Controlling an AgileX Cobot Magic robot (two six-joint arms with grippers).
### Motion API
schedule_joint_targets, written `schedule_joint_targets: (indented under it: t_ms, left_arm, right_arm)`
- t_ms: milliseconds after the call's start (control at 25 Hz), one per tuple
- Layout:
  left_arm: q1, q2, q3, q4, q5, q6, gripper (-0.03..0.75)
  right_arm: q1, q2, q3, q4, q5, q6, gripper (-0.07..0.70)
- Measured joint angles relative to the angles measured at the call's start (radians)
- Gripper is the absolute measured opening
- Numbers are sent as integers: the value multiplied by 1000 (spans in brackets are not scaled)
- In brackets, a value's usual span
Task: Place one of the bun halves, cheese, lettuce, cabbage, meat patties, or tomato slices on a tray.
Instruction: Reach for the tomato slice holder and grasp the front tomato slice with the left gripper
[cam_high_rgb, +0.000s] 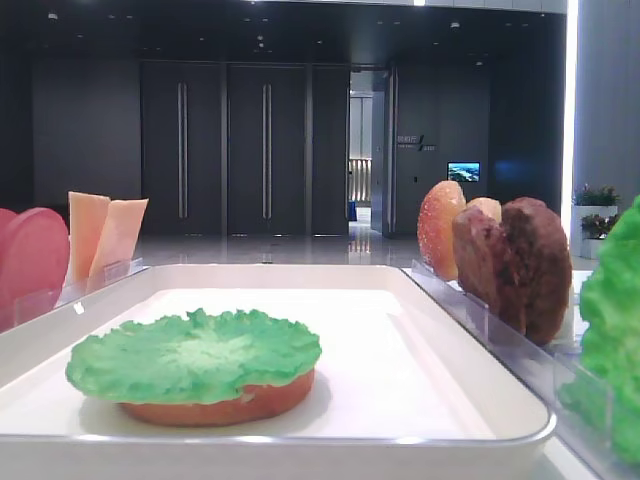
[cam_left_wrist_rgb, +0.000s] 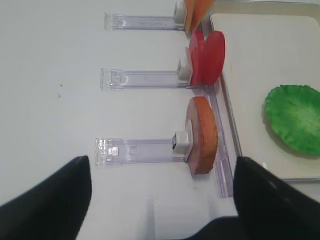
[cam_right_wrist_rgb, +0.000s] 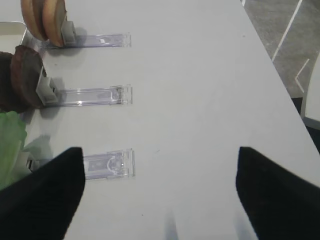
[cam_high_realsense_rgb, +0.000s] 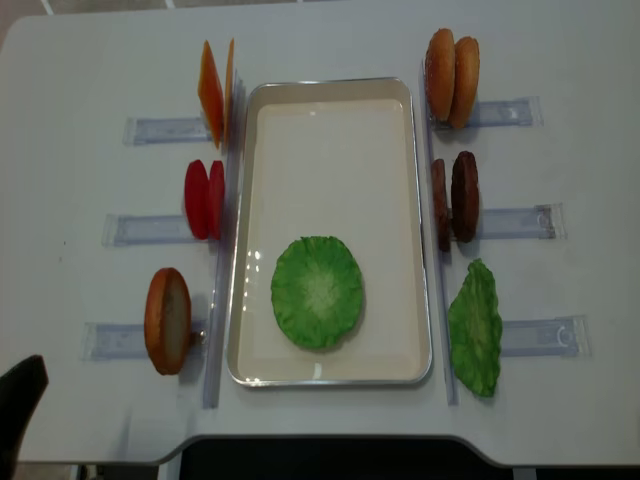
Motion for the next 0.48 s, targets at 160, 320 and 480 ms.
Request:
schedule_joint_targets:
  t_ms: [160, 320, 480]
  left_arm:
    - [0, 127, -55, 0, 0, -2, 692]
    - [0, 268, -112, 0, 0, -4, 692]
    - [0, 429, -193, 0, 2, -7, 692]
  right_arm:
    - [0, 0, 0, 0, 0, 0, 584]
    - [0, 0, 0, 0, 0, -1, 584]
    - [0, 0, 0, 0, 0, -1, 584]
